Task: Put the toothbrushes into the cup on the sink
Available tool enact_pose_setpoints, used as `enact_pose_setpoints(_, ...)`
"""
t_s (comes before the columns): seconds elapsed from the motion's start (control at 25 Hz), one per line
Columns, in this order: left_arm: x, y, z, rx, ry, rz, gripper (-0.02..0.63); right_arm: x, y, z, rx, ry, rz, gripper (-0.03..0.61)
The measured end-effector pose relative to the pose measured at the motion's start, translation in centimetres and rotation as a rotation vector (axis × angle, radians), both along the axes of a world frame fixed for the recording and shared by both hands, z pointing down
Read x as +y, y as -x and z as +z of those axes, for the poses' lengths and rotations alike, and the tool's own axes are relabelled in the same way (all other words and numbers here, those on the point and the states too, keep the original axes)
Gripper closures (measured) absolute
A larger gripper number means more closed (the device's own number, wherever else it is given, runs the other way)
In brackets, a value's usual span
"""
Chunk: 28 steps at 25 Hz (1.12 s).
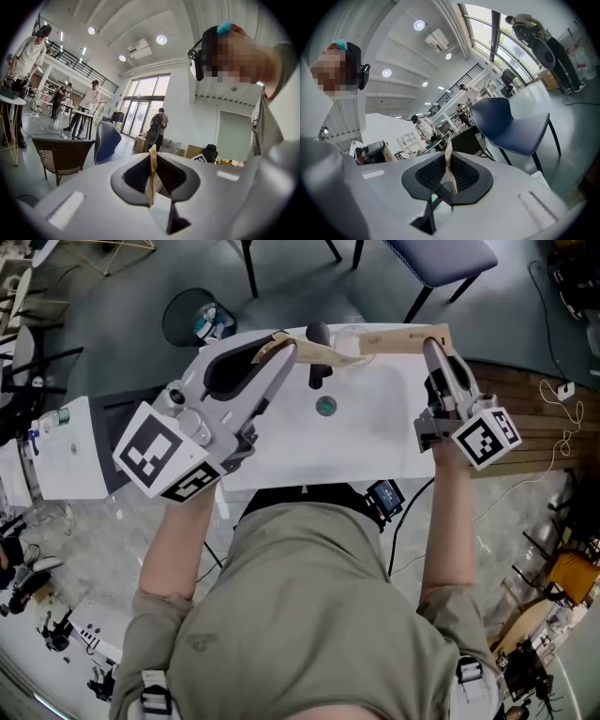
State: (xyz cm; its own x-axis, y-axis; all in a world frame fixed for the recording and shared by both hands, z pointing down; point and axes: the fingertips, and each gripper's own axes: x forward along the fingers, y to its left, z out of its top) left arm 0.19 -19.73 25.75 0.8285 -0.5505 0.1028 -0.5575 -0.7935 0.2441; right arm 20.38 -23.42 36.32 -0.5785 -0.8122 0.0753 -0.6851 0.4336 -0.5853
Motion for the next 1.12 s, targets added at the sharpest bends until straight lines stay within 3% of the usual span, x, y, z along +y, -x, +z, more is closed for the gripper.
enact_pose_setpoints(0.56, 1.0, 0.2, 0.4, -0.008, 0.015, -0.025, 0.572, -1.5, 0.0, 3.9, 0.041, 0.046, -0.022, 0.531)
enact_pose_setpoints(0.92, 1.0, 2.3, 0.9, 0.0, 0.022, -0.023, 0.572, -2.1, 3.1, 5.7, 0.114, 0.042, -0.043, 0.531)
enact_pose_setpoints(1.12, 0.9, 1.3, 1.2, 0.001, 0.027, -0.015, 0.572, -2.3, 3.0, 6.6, 0.144, 0.047, -0.058, 0.531)
